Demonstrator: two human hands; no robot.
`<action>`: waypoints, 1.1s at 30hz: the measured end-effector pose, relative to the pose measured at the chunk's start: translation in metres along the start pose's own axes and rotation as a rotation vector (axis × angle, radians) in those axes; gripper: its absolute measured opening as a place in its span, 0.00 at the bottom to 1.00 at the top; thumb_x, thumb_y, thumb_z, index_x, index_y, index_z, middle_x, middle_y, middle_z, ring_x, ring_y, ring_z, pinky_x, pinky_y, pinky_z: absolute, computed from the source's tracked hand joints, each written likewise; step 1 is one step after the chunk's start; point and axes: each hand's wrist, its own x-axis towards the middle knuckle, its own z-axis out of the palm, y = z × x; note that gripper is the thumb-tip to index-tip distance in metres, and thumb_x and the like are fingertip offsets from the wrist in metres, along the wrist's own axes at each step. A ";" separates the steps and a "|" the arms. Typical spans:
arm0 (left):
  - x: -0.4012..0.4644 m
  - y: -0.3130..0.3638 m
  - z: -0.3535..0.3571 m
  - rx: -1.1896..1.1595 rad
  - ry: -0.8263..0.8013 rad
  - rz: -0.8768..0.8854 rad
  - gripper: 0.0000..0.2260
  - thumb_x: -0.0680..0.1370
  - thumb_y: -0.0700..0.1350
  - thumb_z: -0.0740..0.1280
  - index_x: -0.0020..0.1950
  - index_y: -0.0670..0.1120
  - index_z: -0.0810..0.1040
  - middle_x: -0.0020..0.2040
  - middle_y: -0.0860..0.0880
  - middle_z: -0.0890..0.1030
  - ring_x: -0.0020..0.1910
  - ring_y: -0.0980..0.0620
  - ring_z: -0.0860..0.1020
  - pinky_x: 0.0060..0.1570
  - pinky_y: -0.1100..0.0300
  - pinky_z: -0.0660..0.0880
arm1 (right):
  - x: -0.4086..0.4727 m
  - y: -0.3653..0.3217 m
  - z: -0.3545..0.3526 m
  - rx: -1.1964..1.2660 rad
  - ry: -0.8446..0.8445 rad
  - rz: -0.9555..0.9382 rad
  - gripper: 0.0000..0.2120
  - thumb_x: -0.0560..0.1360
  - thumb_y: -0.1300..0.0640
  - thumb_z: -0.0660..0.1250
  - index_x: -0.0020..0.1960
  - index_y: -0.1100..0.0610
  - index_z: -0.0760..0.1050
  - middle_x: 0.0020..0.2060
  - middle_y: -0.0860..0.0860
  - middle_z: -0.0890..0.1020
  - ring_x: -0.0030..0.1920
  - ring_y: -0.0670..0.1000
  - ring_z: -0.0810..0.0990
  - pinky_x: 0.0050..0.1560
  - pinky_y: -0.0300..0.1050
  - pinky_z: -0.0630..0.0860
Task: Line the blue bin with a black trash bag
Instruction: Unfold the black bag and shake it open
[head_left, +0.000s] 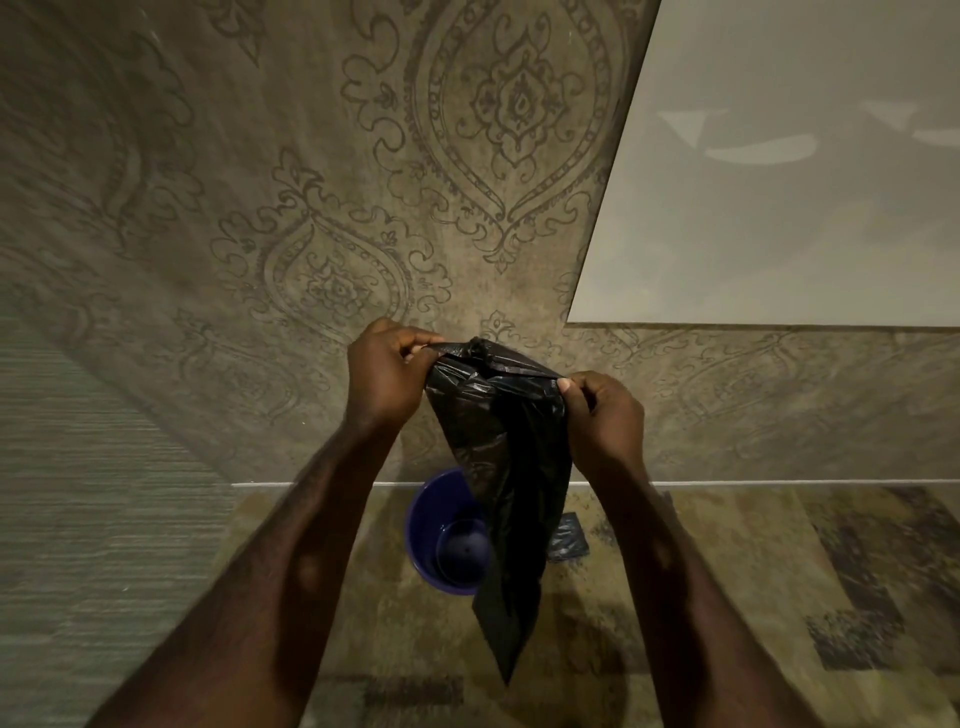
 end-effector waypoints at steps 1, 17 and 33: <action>-0.003 0.002 0.003 -0.005 0.025 -0.030 0.06 0.74 0.41 0.71 0.49 0.48 0.83 0.42 0.56 0.75 0.42 0.66 0.75 0.42 0.72 0.73 | -0.001 -0.002 0.002 0.000 -0.032 -0.008 0.14 0.81 0.57 0.61 0.41 0.64 0.76 0.37 0.57 0.79 0.40 0.57 0.76 0.39 0.50 0.71; -0.008 -0.010 0.004 -0.297 -0.094 -0.425 0.11 0.77 0.39 0.65 0.45 0.54 0.82 0.42 0.53 0.85 0.42 0.55 0.84 0.40 0.60 0.81 | 0.007 0.018 -0.015 0.141 -0.149 0.017 0.22 0.59 0.32 0.77 0.39 0.48 0.79 0.33 0.44 0.83 0.33 0.38 0.80 0.31 0.38 0.77; -0.065 -0.004 0.031 -0.891 -0.558 -0.656 0.24 0.70 0.69 0.65 0.59 0.58 0.81 0.60 0.51 0.83 0.58 0.52 0.82 0.51 0.54 0.80 | 0.002 -0.026 0.006 0.837 -0.260 0.453 0.09 0.82 0.54 0.61 0.57 0.52 0.79 0.53 0.54 0.86 0.50 0.51 0.86 0.43 0.44 0.83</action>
